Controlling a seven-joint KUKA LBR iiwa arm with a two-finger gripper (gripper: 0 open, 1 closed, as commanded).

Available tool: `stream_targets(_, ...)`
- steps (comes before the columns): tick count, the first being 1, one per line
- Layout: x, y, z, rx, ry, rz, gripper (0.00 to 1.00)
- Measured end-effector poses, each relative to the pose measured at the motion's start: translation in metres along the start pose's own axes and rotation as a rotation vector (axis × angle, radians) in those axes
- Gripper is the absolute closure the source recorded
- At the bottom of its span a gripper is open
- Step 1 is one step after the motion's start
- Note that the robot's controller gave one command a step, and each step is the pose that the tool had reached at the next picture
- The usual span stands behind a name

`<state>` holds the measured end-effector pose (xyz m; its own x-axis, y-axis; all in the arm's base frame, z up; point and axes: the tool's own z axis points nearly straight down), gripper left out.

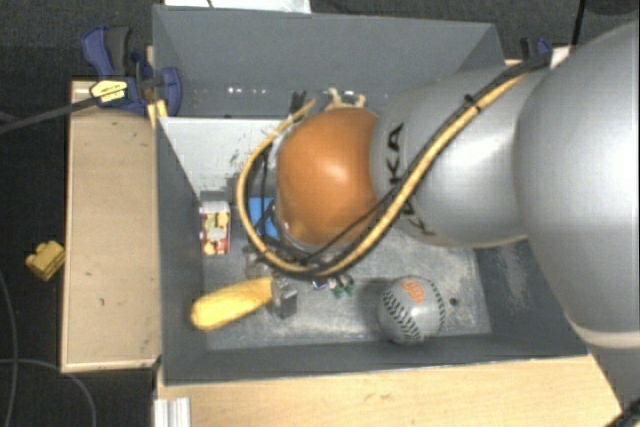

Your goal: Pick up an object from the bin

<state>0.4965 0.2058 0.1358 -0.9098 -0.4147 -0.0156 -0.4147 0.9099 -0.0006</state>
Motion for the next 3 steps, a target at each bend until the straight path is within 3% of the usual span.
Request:
stream_targets(1, -0.031, -0.004, 0.057, 0.000, 0.010, -0.021, 1.00)
stream_targets(2, -0.014, -0.013, -0.027, -0.001, 0.014, 0.000, 1.00)
stream_targets(3, -0.014, -0.013, -0.027, -0.001, 0.014, 0.002, 1.00)
